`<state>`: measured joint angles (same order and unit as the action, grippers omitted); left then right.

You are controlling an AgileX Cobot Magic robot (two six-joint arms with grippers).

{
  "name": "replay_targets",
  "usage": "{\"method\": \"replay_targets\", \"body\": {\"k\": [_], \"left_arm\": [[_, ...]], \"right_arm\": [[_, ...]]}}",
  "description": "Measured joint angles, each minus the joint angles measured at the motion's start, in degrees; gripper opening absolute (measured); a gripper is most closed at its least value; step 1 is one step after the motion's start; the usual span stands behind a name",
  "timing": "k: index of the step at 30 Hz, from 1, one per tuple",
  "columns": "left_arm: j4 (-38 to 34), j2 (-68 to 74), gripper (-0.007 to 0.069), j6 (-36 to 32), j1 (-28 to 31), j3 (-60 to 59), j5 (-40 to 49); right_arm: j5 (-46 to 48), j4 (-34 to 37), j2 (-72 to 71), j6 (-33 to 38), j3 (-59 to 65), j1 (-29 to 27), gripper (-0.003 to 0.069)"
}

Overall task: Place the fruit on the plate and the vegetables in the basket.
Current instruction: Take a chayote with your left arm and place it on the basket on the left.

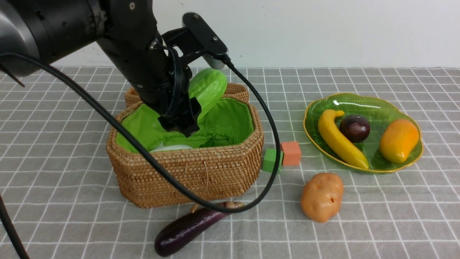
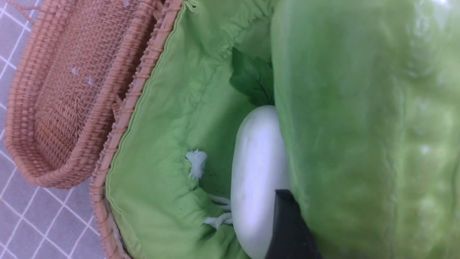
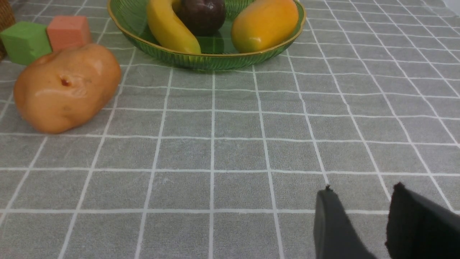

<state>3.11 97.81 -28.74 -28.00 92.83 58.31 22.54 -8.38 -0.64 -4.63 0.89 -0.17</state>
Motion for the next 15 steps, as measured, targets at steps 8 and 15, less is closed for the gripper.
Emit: {"method": "replay_targets", "body": {"k": [8, 15], "left_arm": [[1.2, 0.0, 0.0426, 0.0, 0.0, 0.0, -0.4], [1.3, 0.0, 0.0426, 0.0, 0.0, 0.0, -0.9]], "right_arm": [[0.0, 0.0, 0.0, 0.0, 0.0, 0.0, 0.024], [0.0, 0.0, 0.0, 0.0, 0.0, 0.0, 0.024]]}}
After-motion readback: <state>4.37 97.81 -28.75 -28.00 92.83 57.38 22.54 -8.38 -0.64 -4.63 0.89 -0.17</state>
